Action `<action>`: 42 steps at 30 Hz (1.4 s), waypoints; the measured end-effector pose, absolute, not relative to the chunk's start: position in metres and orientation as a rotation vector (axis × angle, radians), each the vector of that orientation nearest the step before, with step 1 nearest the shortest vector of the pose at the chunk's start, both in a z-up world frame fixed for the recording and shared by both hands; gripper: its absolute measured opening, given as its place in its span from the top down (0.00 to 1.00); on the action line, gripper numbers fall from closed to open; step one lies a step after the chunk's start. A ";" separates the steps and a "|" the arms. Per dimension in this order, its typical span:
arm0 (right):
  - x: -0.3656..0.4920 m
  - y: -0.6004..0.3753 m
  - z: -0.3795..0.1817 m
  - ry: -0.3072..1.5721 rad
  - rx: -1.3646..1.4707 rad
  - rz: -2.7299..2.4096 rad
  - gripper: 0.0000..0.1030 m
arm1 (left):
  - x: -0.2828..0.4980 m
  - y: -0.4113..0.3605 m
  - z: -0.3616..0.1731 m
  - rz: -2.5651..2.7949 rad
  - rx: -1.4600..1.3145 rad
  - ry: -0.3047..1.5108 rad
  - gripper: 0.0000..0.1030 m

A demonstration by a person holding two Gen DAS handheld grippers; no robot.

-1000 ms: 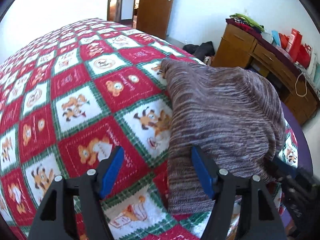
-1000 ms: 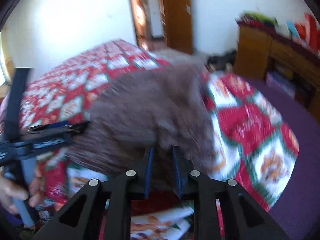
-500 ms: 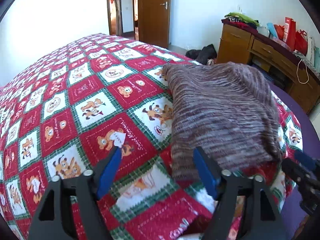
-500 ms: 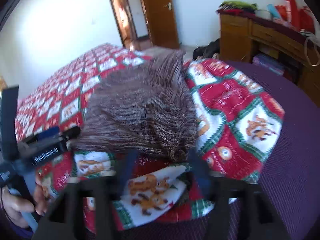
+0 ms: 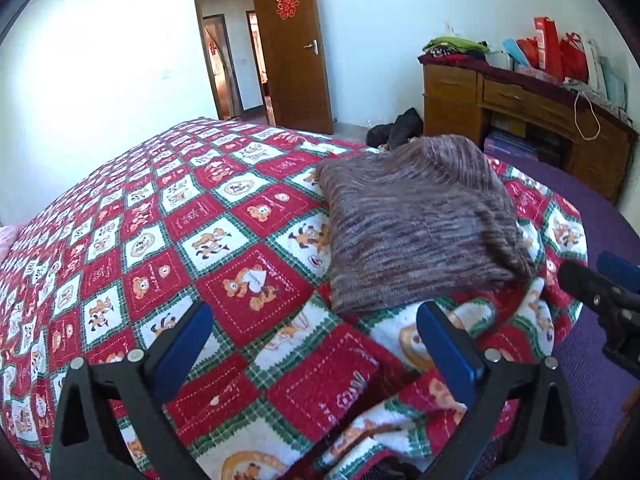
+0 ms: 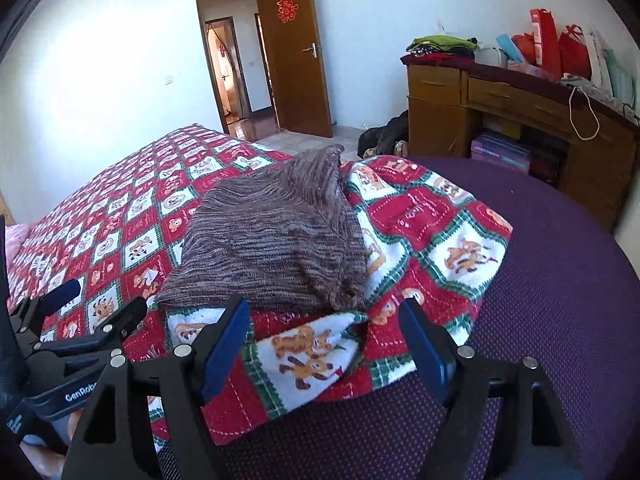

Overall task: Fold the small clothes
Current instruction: 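Open both tools and withdraw them from the placed sweater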

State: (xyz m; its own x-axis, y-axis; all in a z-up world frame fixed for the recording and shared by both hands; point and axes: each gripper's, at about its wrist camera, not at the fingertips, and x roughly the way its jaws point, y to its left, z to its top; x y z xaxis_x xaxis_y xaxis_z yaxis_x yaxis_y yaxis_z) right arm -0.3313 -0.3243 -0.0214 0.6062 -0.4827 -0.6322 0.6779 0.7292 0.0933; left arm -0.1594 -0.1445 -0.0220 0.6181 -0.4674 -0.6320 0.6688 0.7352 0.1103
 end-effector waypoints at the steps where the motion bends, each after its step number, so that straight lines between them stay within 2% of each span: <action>1: -0.333 -0.325 -0.022 0.618 0.353 -0.686 0.25 | -0.161 -0.145 -0.023 -0.670 0.358 0.615 0.00; 16: -0.349 -0.308 0.005 0.466 0.284 -0.695 0.23 | -0.199 -0.123 0.018 -0.632 0.272 0.466 0.00; 30: -0.371 -0.272 0.060 0.300 0.135 -0.763 0.14 | -0.221 -0.103 0.049 -0.697 0.178 0.421 0.00; 42: -0.400 -0.233 0.107 0.106 0.065 -0.759 0.06 | -0.256 -0.065 0.099 -0.631 0.110 0.201 0.00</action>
